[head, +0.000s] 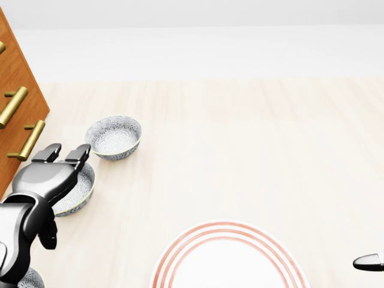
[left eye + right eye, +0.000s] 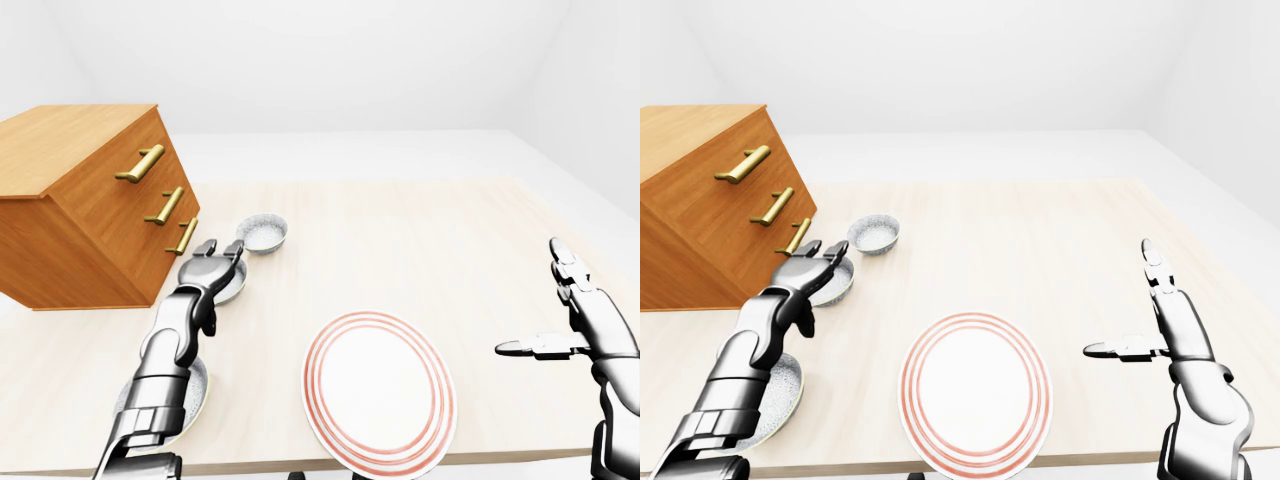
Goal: Put the bowl in the middle on the plate.
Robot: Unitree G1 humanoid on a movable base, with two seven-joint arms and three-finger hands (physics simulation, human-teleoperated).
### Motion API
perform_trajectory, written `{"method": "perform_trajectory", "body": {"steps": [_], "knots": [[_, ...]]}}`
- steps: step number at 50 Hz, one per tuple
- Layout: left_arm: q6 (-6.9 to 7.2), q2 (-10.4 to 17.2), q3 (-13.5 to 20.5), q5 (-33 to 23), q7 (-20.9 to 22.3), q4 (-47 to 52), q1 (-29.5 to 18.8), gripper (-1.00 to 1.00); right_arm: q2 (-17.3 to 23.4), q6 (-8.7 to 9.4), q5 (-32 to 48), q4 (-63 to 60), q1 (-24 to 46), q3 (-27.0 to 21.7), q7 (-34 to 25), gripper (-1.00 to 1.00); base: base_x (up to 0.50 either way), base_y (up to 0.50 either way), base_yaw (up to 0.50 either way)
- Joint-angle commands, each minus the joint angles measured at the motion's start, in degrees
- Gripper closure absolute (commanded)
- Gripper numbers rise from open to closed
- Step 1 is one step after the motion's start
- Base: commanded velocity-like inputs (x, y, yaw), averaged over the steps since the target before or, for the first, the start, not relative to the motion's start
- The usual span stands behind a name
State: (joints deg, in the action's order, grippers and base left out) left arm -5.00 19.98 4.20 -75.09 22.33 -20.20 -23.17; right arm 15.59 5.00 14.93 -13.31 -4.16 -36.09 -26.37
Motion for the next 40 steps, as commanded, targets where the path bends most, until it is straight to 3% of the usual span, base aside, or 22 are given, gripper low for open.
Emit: {"method": "perform_trajectory", "body": {"steps": [1,40], "knots": [[0.0,-0.16,-0.33,-0.32,-0.97,-1.47,-0.04,-1.0,0.03,0.0,-0.01,-0.09,-0.05,0.01,-0.05,-1.0,0.0,0.0,0.0],[0.27,-0.65,-2.16,0.59,-8.21,-10.9,-1.29,-1.0,-0.08,0.0,0.27,0.18,-0.1,0.32,-0.1,-1.0,0.0,0.0,0.0]]}}
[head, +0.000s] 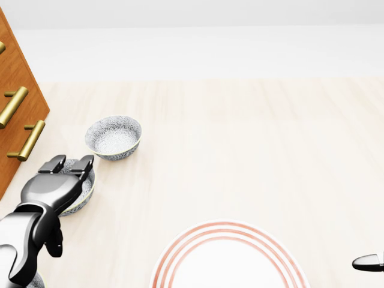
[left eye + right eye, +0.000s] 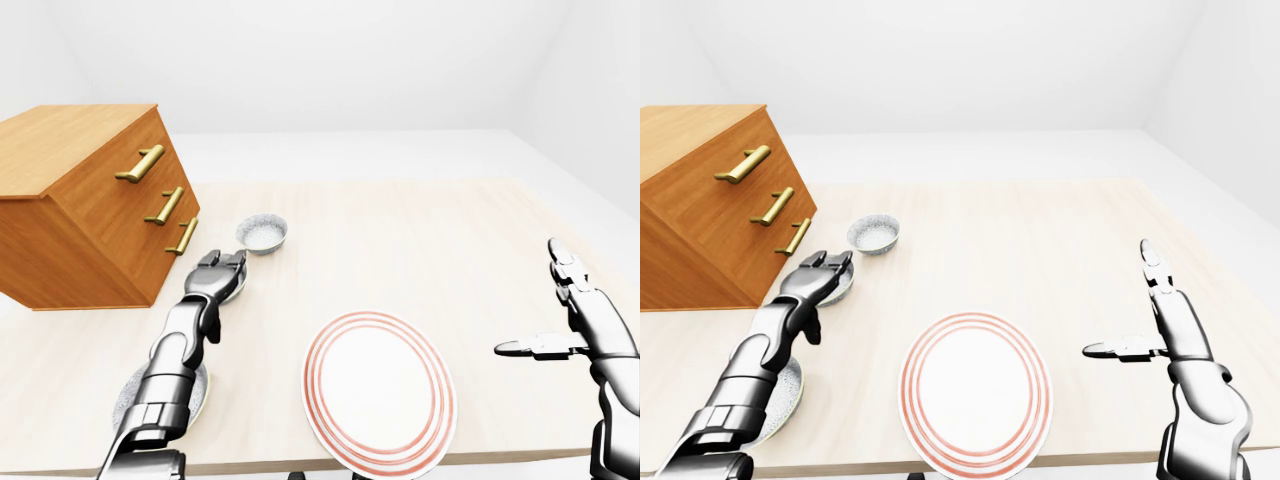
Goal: Put the bowl in the middle on the plate.
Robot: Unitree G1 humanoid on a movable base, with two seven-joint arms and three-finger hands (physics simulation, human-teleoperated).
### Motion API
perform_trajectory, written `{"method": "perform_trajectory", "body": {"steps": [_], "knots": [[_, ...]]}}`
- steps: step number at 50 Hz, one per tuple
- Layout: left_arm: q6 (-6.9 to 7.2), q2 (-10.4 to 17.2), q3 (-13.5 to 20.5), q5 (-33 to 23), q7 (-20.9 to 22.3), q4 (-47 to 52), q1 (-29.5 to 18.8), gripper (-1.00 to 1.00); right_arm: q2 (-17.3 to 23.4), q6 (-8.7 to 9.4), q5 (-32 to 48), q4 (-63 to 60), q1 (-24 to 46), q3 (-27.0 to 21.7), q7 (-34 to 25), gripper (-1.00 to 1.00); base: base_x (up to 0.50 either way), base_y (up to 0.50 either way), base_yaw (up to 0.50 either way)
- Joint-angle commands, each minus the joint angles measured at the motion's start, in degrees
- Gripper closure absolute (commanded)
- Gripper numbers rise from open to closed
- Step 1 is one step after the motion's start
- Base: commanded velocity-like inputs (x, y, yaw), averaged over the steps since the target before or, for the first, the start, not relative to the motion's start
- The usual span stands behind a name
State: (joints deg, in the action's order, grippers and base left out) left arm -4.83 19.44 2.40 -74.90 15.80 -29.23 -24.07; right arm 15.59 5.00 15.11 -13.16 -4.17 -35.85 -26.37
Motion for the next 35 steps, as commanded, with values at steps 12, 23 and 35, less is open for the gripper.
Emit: {"method": "perform_trajectory", "body": {"steps": [12,23,35], "knots": [[0.65,-0.52,-0.52,1.43,-3.83,-2.5,0.16,-1.0,-0.13,0.0,0.36,-0.52,-0.15,0.02,-0.48,-1.0,0.0,0.0,0.0],[0.77,-0.42,-0.48,1.82,-3.79,-1.87,1.11,-1.0,-0.15,0.0,0.29,0.0,-0.18,0.01,-0.37,-1.0,0.0,0.0,0.0],[0.57,-0.32,-0.68,1.94,-5.07,-3.72,0.61,-1.0,-0.16,0.0,0.43,-0.32,-0.17,0.09,-0.51,-1.0,0.0,0.0,0.0]]}}
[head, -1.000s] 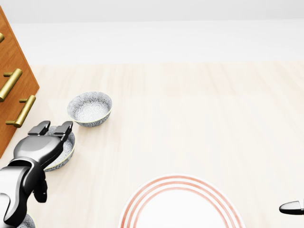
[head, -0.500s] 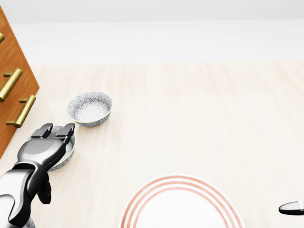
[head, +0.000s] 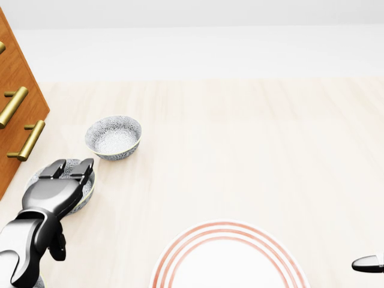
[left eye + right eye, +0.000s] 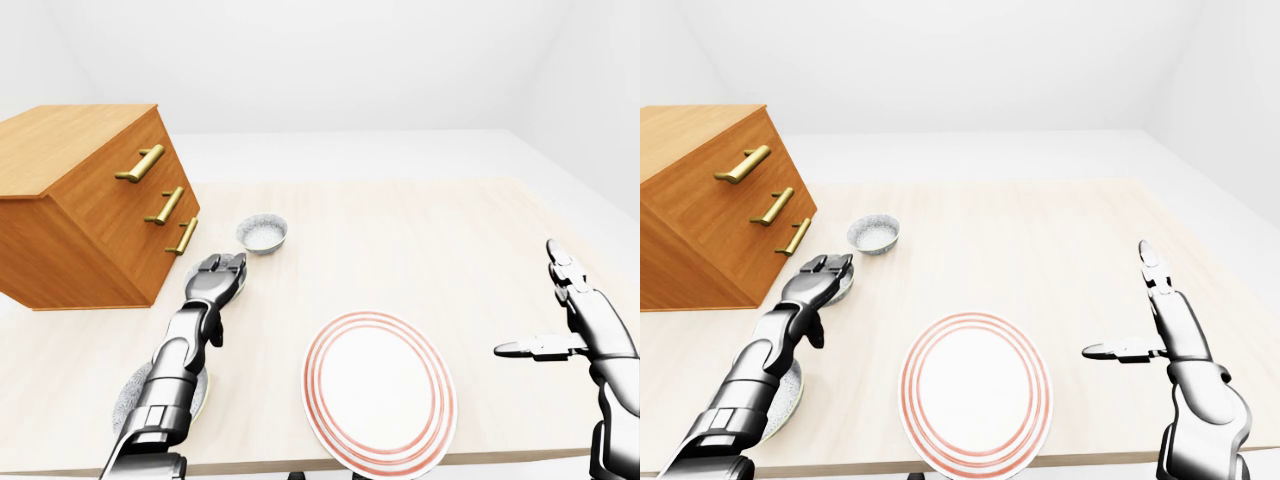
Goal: Put the bowl in the middle on the plate.
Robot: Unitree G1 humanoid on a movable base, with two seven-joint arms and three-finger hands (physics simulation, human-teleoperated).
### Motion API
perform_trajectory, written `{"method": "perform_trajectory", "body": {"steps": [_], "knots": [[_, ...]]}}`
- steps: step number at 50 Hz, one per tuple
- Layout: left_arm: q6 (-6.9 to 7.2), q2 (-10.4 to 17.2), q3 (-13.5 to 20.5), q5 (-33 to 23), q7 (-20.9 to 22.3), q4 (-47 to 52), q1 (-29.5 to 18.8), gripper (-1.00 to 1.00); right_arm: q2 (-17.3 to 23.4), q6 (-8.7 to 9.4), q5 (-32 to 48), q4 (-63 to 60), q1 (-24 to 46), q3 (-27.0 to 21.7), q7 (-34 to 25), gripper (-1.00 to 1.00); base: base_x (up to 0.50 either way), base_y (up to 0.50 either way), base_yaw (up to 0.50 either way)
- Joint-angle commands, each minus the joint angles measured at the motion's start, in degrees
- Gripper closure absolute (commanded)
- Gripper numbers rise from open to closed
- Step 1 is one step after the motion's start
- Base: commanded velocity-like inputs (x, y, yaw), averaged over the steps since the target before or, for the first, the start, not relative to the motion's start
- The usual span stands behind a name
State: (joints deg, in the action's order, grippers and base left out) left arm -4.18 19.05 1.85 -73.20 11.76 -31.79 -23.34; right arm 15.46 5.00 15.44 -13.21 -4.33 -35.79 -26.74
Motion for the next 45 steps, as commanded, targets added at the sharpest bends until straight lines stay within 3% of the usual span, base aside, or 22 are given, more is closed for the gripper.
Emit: {"method": "perform_trajectory", "body": {"steps": [1,27,45], "knots": [[-0.11,0.14,-0.1,0.31,-0.95,-1.23,-0.18,-1.0,-0.08,0.0,0.16,-0.55,-0.04,0.07,-0.19,-1.0,0.0,0.0,0.0],[0.37,0.36,-0.1,0.07,-0.34,-0.78,-0.64,-1.0,-0.1,0.0,0.21,-0.41,-0.08,0.18,-0.53,-1.0,0.0,0.0,0.0],[0.28,-0.29,-0.84,0.21,-7.89,-4.76,2.09,-1.0,-0.32,0.0,0.43,-0.83,-0.23,0.02,-0.88,-1.0,0.0,0.0,0.0]]}}
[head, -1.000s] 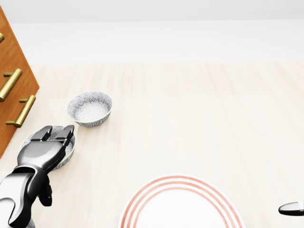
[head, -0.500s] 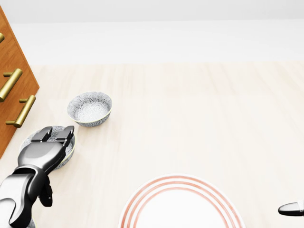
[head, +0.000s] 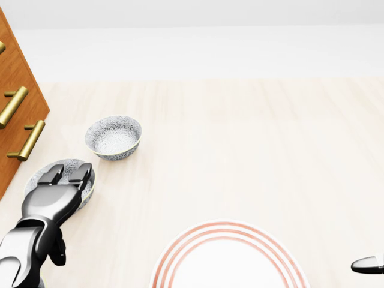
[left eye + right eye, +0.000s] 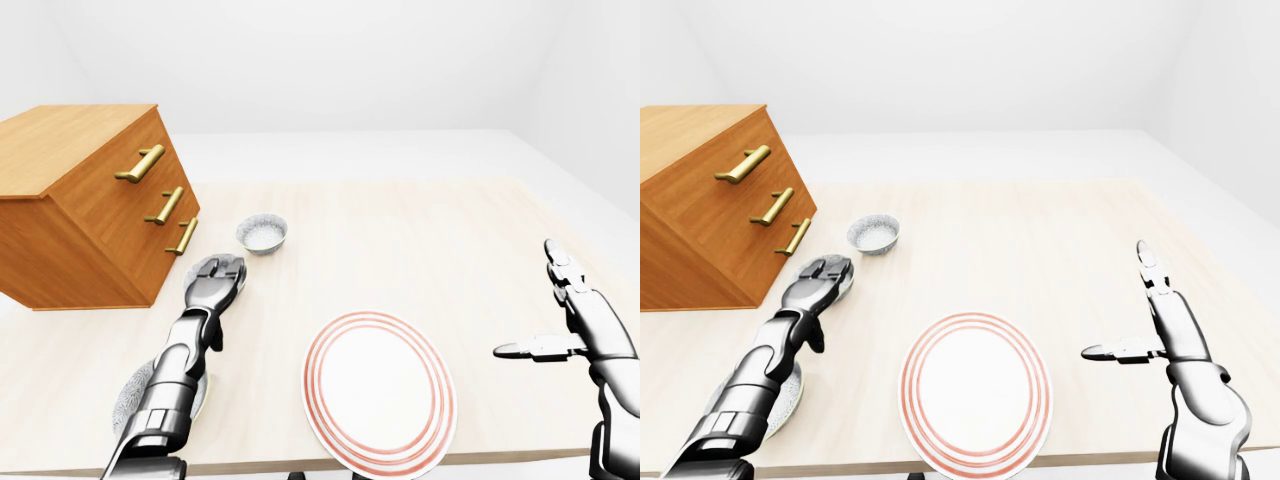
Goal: Put the bowl in the middle on the plate.
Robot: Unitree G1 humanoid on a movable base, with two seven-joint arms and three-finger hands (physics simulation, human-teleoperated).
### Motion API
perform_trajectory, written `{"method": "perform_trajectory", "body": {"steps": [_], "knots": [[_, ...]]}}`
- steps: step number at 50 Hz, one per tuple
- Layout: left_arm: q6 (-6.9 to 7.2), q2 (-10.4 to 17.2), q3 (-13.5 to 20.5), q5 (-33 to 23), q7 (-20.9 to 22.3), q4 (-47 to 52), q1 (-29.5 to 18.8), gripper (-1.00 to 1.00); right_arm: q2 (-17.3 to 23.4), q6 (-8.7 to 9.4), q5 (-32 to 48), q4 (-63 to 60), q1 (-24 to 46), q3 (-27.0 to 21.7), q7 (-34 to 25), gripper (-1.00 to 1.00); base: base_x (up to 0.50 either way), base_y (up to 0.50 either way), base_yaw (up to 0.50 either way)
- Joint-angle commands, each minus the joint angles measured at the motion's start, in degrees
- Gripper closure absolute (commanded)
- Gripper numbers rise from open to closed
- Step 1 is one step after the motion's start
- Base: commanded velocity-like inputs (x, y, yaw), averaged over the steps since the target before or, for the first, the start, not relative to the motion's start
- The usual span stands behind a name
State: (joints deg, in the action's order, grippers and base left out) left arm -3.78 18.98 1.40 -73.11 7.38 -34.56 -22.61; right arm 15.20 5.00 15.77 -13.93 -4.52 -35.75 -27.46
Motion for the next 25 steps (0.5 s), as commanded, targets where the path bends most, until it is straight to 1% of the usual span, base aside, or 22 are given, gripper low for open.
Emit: {"method": "perform_trajectory", "body": {"steps": [1,5,7,9,12,15,18,25], "knots": [[-0.08,-0.16,-0.43,0.1,-3.82,-2.16,1.21,-1.0,-0.05,0.0,0.1,0.17,0.0,-0.01,-0.08,-1.0,0.0,0.0,0.0],[-0.03,-0.13,-0.56,0.09,-4.48,-2.7,0.93,-1.0,0.01,0.0,0.08,0.24,0.0,0.05,-0.05,-1.0,0.0,0.0,0.0],[-0.23,-0.26,-0.81,-0.02,-6.3,-3.93,0.59,-1.0,0.07,0.0,0.12,0.35,0.08,0.12,-0.06,-1.0,0.0,0.0,0.0],[-0.13,-0.44,-0.82,0.24,-7.1,-3.77,0.69,-1.0,0.03,0.0,0.14,0.19,0.0,0.1,-0.11,-1.0,0.0,0.0,0.0],[-0.61,-0.21,-1.0,0.34,-9.36,-6.07,-0.5,-1.0,-0.05,0.0,0.24,0.27,0.0,0.14,-0.09,-1.0,0.0,0.0,0.0],[-0.73,0.06,-1.03,0.55,-9.46,-5.73,-0.7,-1.0,-0.02,0.0,0.38,0.07,-0.01,0.27,-0.18,-1.0,0.0,0.0,0.0],[-0.24,0.04,-0.78,0.7,-8.0,-3.07,0.09,-1.0,-0.09,0.0,0.41,0.42,-0.05,0.33,-0.15,-1.0,0.0,0.0,0.0],[-0.1,-0.15,-0.6,0.4,-7.32,-1.69,0.51,-1.0,-0.06,0.0,0.49,0.66,-0.1,0.39,-0.17,-1.0,0.0,0.0,0.0]]}}
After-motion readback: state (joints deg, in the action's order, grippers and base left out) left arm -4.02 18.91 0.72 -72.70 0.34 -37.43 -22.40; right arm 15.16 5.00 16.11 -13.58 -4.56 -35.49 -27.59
